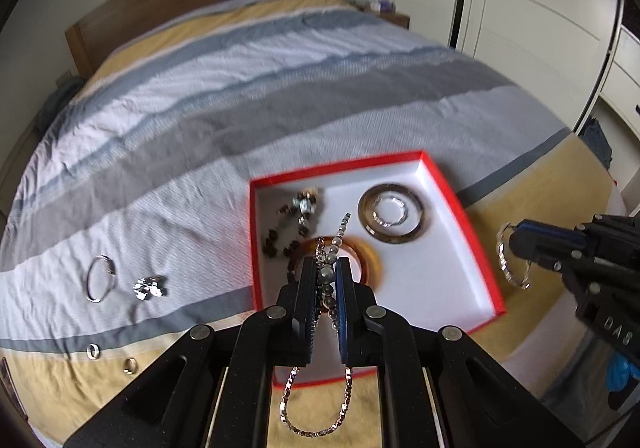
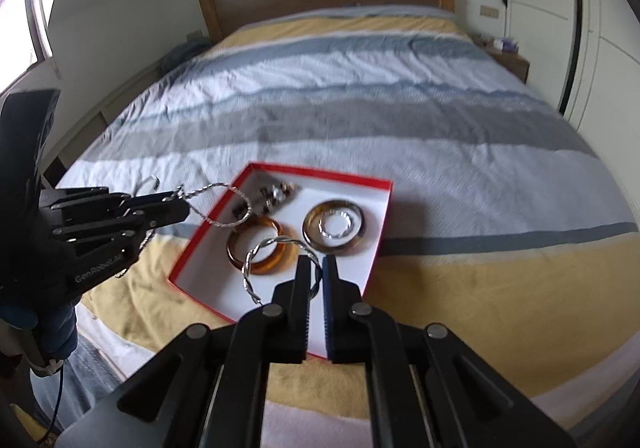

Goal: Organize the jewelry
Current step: 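Lift the necklace with the left tool and carry it over the red box, then open the left tool to drop the necklace into the box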

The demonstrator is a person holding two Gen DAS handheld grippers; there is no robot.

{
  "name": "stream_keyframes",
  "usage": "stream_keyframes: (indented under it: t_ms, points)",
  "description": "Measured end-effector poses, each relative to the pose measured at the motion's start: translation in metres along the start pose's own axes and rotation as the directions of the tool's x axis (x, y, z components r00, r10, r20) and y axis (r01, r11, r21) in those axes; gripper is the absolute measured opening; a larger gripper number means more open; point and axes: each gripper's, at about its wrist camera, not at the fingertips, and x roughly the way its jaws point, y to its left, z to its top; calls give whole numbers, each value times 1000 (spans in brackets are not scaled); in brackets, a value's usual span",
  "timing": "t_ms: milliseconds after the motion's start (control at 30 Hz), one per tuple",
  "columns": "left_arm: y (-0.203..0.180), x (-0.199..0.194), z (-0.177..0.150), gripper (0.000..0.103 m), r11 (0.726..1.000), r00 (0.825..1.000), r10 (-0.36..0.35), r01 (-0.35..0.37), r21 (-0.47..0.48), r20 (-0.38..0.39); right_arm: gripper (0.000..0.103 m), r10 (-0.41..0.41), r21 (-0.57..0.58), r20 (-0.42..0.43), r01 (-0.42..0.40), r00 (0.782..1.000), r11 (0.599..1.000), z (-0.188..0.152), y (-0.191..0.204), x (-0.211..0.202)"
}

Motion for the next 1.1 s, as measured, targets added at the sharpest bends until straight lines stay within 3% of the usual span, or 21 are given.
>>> stream_keyframes:
  t_ms: [300,800,900,967,1100]
  points:
    - [4,58,-9,9,1000,996,-19,17,-23,-91,5,31,-54,-118,-37,993,998,-14,13,70]
    - [18,88,-34,10,990,986,-75,55,-129,-151,6,-5,-78,-210,-12,978,997,-29,10,103]
    - [21,86,-34,19,987,983,-91,67,-147,-159,6,-22,-86,-223,3,975,996,-29,11,104]
    - [22,83,-33,32,984,982,-100,73,-162,-160,7,-28,-82,-231,10,973,997,-29,11,103]
    - [25,66,-35,36,982,984,-108,83,-167,-144,7,-37,-56,-217,25,976,998,-27,7,91]
